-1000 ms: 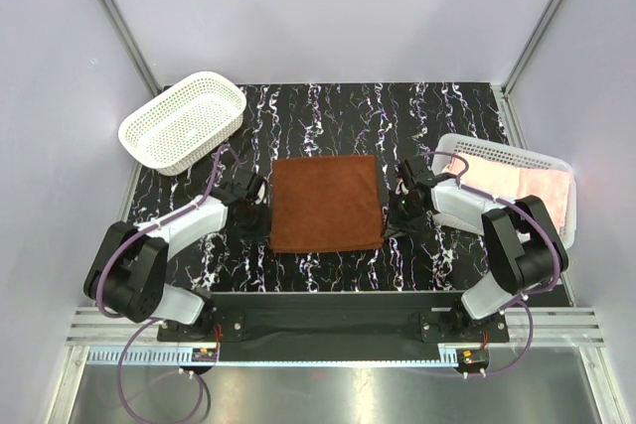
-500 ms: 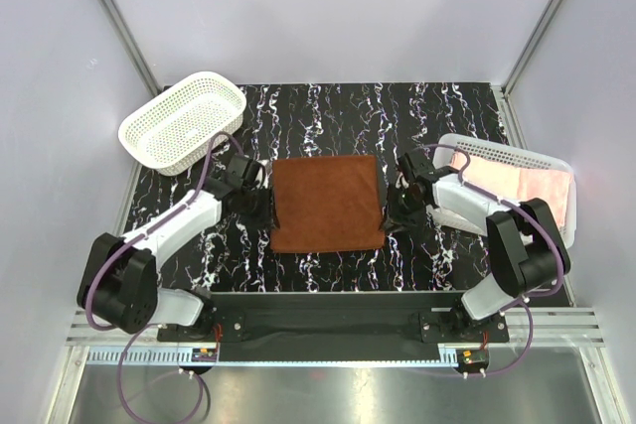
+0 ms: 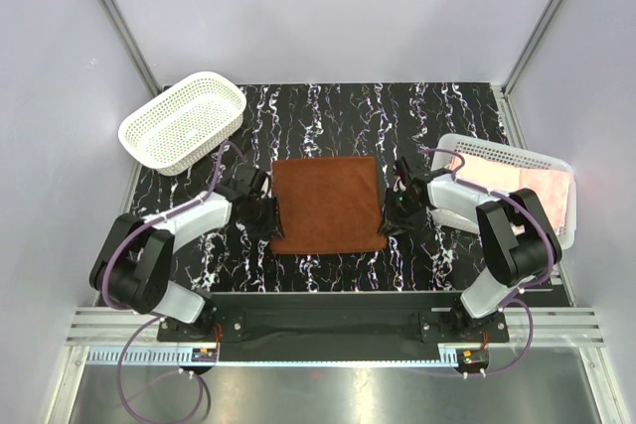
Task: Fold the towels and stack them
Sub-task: Fold the towel
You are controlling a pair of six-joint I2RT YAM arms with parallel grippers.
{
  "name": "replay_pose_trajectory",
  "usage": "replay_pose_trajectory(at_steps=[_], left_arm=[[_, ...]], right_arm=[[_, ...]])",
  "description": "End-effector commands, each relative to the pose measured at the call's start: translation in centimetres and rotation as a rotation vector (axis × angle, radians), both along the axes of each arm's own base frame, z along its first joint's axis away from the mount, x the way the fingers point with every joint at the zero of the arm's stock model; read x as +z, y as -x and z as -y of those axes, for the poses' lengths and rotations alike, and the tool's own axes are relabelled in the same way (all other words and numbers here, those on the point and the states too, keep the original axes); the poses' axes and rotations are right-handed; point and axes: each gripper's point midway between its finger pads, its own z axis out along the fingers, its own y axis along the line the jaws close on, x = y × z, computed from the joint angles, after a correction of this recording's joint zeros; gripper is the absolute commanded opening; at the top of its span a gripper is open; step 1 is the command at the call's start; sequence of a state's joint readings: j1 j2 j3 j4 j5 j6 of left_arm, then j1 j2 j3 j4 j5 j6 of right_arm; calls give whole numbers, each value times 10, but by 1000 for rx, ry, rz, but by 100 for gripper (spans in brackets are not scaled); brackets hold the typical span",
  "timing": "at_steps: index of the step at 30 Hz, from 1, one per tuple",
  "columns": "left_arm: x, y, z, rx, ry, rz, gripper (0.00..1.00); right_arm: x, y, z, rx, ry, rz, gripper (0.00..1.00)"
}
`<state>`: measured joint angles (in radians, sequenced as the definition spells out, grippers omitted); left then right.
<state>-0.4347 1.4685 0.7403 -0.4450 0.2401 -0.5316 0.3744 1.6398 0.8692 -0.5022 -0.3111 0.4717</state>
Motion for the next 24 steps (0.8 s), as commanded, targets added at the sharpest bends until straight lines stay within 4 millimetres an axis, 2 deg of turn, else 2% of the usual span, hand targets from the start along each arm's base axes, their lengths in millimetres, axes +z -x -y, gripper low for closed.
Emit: replay_pose_trajectory(at_steps=[1,2,3,4,5,7,8,9,10,11,12,13,14,15,16,18,19,21,24], left_arm=[[59,-47,2,-7,-23,208,44],[70,-54,-2,-61,-53,248,47],[82,-65,-4,-78,-57,284,52],[112,-88,2,-103,-28,361,52],[111,-100,1,-170,-40,375,52],[120,-129,-12,-175,-36,397,50],[121,-149,-15,-218,-54,402,49],[119,-160,-20,-231,-39,395,49],[100,-167,-24,-274,-61,352,49],[110,-184,-23,-296,-62,391,48],[106,-189,-21,-331,-31,383,48],[88,-195,-19,-358,-24,344,48],[80,-192,-18,-414,-13,310,48],[90,-205,-14,-439,8,328,48],[65,-202,-17,-467,-3,243,48],[63,-217,-22,-472,-26,255,48],[55,-223,-25,-473,-43,254,49],[50,-234,-33,-467,-89,275,50],[45,-246,-37,-498,-113,302,52]], right_arm=[[24,-22,4,38,58,84,30],[43,-44,-2,72,50,159,33],[48,-53,-4,97,54,174,34],[55,-61,-7,131,48,191,35],[69,-84,-13,201,42,266,36],[80,-105,-19,266,40,326,36],[97,-126,-25,327,39,408,37],[90,-136,-25,352,40,408,39],[107,-152,-32,381,14,450,40],[92,-160,-32,439,15,432,40],[91,-169,-28,447,5,427,41],[88,-168,-29,472,-28,394,42],[83,-183,-31,519,-32,408,43],[79,-187,-30,543,-38,408,44],[81,-192,-31,566,-38,418,48],[62,-195,-28,631,-27,397,49],[63,-200,-25,638,-23,398,50],[49,-206,-17,652,-18,382,50],[40,-220,-4,634,-12,378,52]])
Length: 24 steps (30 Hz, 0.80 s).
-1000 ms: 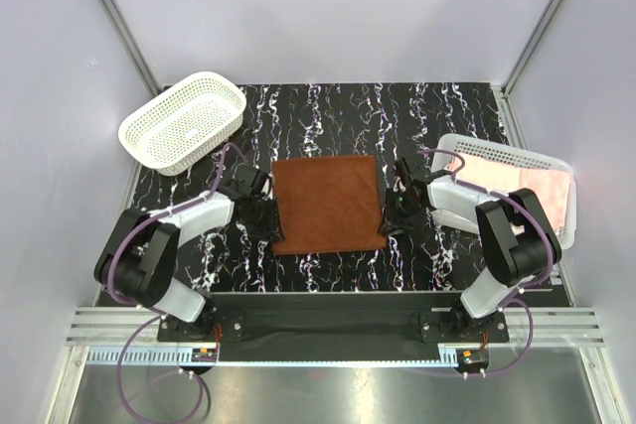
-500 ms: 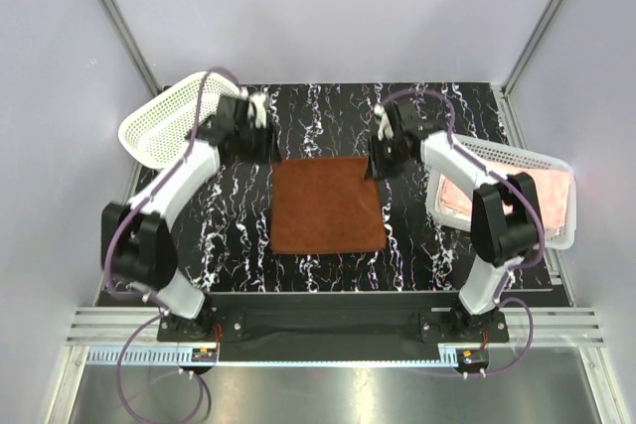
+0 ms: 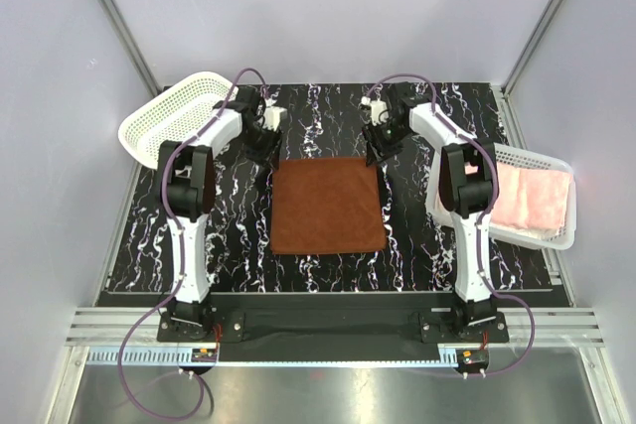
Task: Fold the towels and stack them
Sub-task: Fold the towel
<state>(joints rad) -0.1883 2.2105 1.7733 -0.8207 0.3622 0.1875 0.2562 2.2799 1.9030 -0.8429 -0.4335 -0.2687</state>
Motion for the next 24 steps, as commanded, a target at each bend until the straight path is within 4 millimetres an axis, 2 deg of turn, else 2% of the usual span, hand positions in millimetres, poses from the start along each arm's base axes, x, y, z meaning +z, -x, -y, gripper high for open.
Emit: replay_pose_trajectory(at_steps=[1,5,7,11,16,18,19,24], left_arm=[[30,-31,-5,-73,-9,136,52],[15,-34,-8,-88,-25,103,54],[4,-34,-14,-88,-59,80,53],[-4,-35,-16,-105,-64,74,53],[-5,-37,-8,-139,-9,78,52],[-9,-38,-4,-150,8,72,51],[-10,-38,-4,-152,7,66,50],[-19,-38,-3,-169,14,28,43]], right_arm=[[11,-15,11,61,-14,45,53],[3,-19,13,99,-21,46,55],[6,-20,9,122,-48,47,55],[-2,-21,7,148,-68,30,54],[-3,-24,1,171,-120,7,47],[-10,-23,1,171,-128,-13,47],[-6,-27,1,174,-133,-1,46],[-12,-26,2,188,-154,-29,42]])
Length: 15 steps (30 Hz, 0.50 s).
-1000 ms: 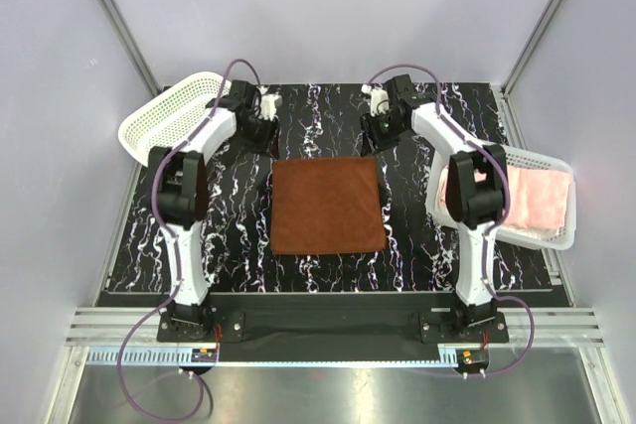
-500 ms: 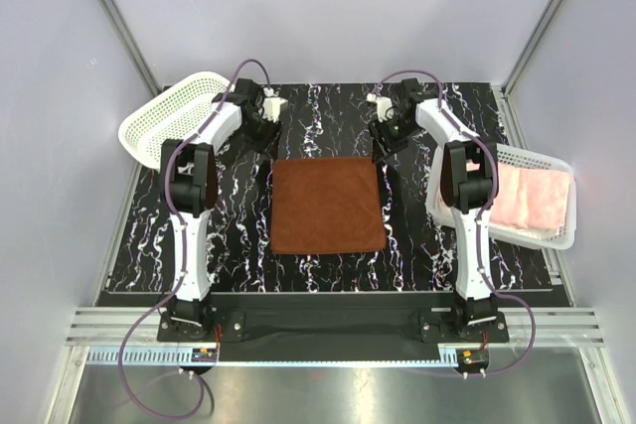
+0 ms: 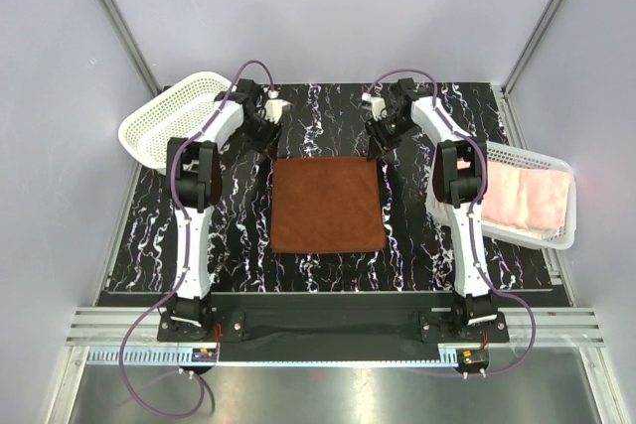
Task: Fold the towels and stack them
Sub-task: Fold the towel
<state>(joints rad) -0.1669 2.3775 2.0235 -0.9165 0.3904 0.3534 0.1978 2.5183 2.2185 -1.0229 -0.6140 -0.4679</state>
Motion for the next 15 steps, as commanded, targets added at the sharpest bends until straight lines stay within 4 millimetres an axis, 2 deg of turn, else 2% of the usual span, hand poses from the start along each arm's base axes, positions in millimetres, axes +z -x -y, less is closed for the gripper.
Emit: replay_pose_trajectory(at_steps=[1,8,9,10,12,13,15], left_arm=[[-10,1,2,-40,25,-26,42],[-9,-1,2,-55,34,-24,25],[-10,0,2,-55,34,-28,22],[-10,0,1,-54,29,-29,10],[-9,-1,-1,-51,20,-26,0],[-10,-1,-3,-44,16,-28,0],[-10,-3,-7,-35,6,-25,0]], right_arm=[[8,-1,0,33,-42,3,41],[6,2,4,40,-83,-25,32],[5,3,6,40,-82,-31,23],[3,3,6,45,-77,-29,18],[0,6,8,50,-72,-42,6],[-1,5,9,54,-70,-36,0],[-4,5,12,49,-62,-40,0]])
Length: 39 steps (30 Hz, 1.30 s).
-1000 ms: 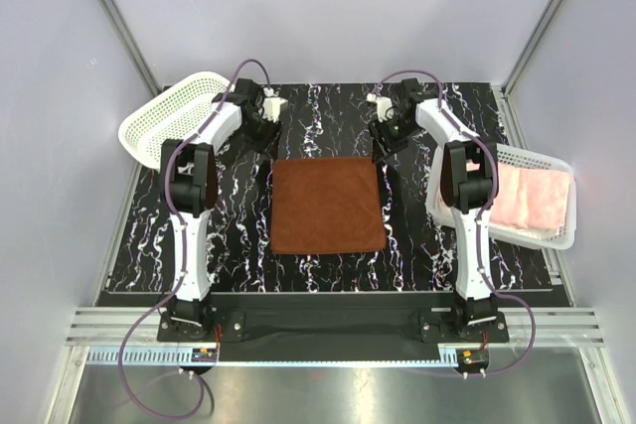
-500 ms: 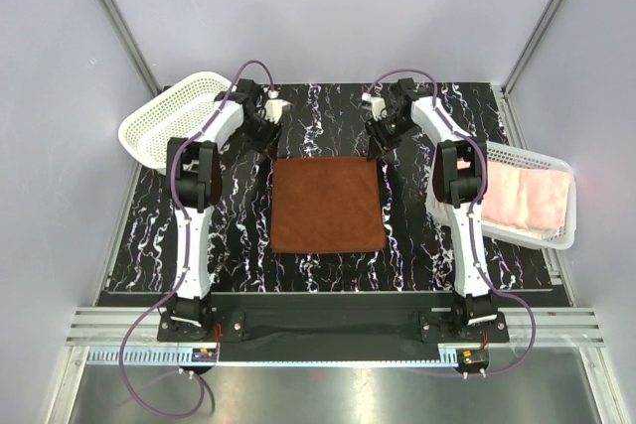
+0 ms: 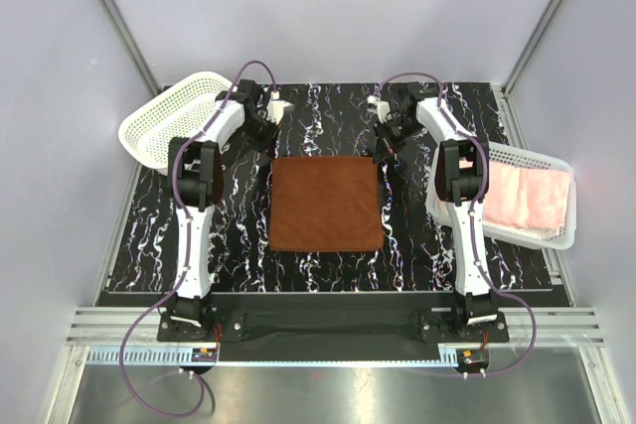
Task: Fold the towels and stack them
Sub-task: Fold the towel
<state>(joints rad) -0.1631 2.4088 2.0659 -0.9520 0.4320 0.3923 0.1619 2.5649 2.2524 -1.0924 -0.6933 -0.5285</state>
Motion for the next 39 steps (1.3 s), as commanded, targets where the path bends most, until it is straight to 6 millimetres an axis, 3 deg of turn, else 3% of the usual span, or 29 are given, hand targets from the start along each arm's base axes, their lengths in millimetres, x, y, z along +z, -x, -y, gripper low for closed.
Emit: replay_pose_trajectory(at_steps=[1,7,9,15,20,22,31,39], left_arm=[[-7,-4,-12,11,-21,-9,0],[-6,-5,-17,30,-26,-13,0],[2,-5,-10,17,10,-7,0],[43,-19,2,28,80,93,0],[78,-32,3,47,101,193,0],[84,-36,4,49,106,215,0],[102,-36,0,64,93,256,0],[114,-23,0,47,89,283,0]], right_arm=[[3,-2,3,22,-4,17,0],[2,-5,6,9,7,24,0],[7,-8,3,7,-7,33,0],[39,-28,3,-24,-7,161,0],[82,-45,-5,-7,-68,325,0],[89,-46,-5,-4,-70,356,0],[101,-55,3,-1,-28,476,0],[89,-58,14,-18,29,527,0]])
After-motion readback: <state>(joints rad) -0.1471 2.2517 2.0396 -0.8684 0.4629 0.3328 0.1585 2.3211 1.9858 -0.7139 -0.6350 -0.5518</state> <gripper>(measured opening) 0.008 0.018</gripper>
